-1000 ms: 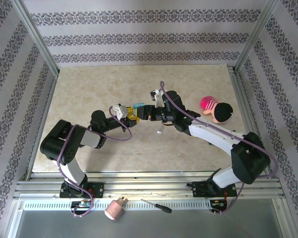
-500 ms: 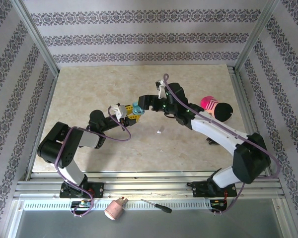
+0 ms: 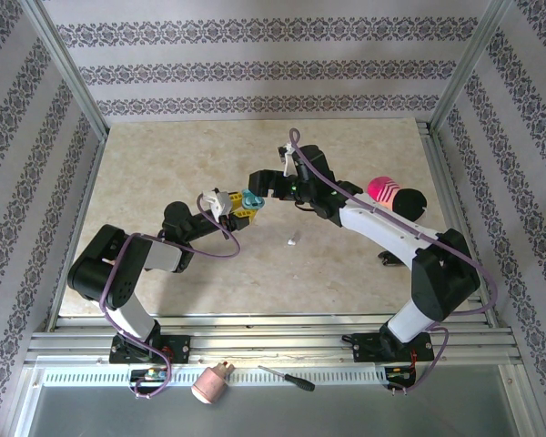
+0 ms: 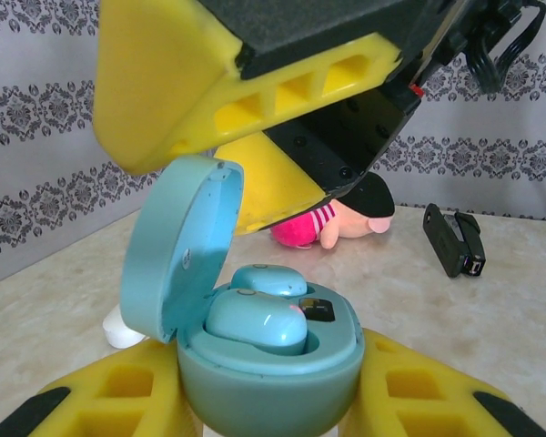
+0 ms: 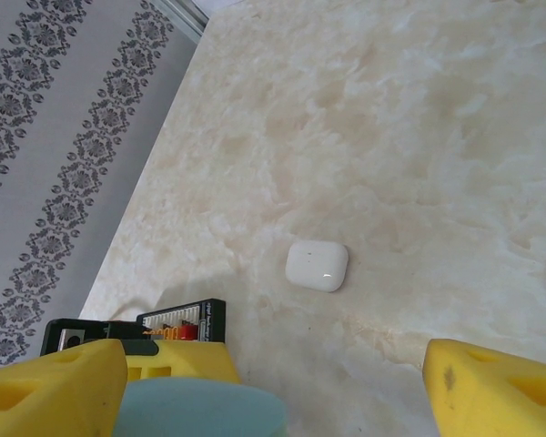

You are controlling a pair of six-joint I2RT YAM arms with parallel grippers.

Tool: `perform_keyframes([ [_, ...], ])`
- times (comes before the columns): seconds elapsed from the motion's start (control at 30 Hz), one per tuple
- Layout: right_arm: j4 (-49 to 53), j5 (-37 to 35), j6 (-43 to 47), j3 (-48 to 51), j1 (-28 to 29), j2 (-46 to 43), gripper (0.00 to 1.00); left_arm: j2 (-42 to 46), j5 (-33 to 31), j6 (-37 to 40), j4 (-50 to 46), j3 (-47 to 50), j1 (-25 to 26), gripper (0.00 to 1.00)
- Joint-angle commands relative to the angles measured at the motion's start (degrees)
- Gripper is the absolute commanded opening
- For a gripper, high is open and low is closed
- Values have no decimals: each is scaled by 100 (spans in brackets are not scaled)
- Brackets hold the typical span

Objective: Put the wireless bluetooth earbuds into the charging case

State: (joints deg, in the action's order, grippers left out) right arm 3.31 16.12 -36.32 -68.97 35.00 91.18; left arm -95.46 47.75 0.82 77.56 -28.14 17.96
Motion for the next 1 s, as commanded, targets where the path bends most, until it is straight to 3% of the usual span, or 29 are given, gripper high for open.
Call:
perform_keyframes([
  [0.0, -19, 101, -56, 179, -26, -216, 84, 142, 1, -134, 253, -156, 58, 17],
  [0.37, -456, 405, 287, 612, 19, -668, 83, 157, -14, -82, 207, -183, 53, 17],
  [0.63, 682, -585, 1303, 157, 428, -607, 86, 186, 5, -86, 156, -228, 59, 17],
  [0.97, -24, 548, 532, 305, 296, -377, 85, 123, -84, -348, 409, -223, 53, 17],
])
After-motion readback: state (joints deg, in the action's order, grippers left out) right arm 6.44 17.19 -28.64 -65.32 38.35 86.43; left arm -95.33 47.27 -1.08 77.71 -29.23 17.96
